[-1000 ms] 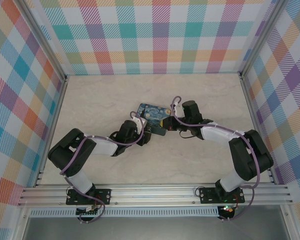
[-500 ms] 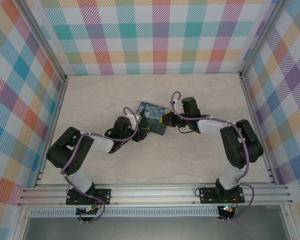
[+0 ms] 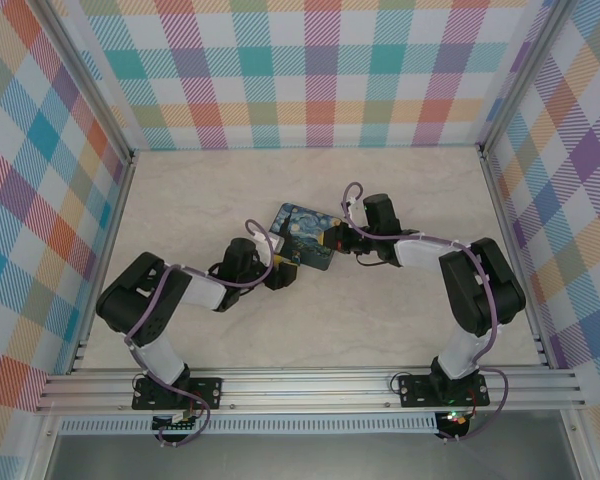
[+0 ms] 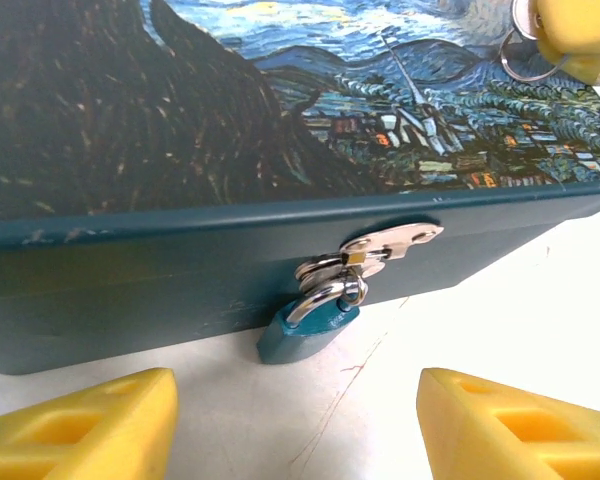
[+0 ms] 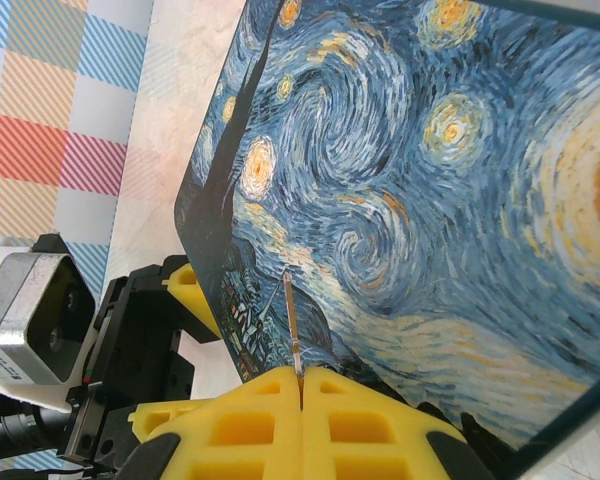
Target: Unlock the padlock with the key
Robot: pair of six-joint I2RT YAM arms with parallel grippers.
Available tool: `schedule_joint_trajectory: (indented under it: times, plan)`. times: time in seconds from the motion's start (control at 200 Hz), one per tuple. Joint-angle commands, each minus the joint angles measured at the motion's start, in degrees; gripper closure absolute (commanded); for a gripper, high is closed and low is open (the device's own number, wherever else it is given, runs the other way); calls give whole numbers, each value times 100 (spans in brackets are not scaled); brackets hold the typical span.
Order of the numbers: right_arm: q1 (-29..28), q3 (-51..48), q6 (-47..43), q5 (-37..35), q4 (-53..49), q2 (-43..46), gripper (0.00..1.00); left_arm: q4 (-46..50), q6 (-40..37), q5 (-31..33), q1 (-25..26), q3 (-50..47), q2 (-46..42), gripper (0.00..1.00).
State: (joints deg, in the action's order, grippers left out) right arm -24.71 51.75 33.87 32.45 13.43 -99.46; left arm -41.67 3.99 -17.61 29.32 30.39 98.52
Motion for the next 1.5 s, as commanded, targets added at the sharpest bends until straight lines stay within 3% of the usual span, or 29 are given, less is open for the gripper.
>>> schedule_joint_trajectory:
  times: [0.0,0.395,0.75,1.17,1.5]
  plan:
    - [1,-147,-2,-72,-176,-117,99,-442,93,-246,-49,-1,178,35]
    - [3,-147,-67,15,-139,-87,99,-685,172,-508,-49,271,738,36]
    - [-16,-182,-20,16,-69,-76,99,-509,367,-780,63,394,788,46]
    - [-26,-251,23,20,48,-66,99,-344,629,-450,315,587,945,51]
    - [-29,-279,63,25,98,-26,99,121,963,365,623,886,925,54]
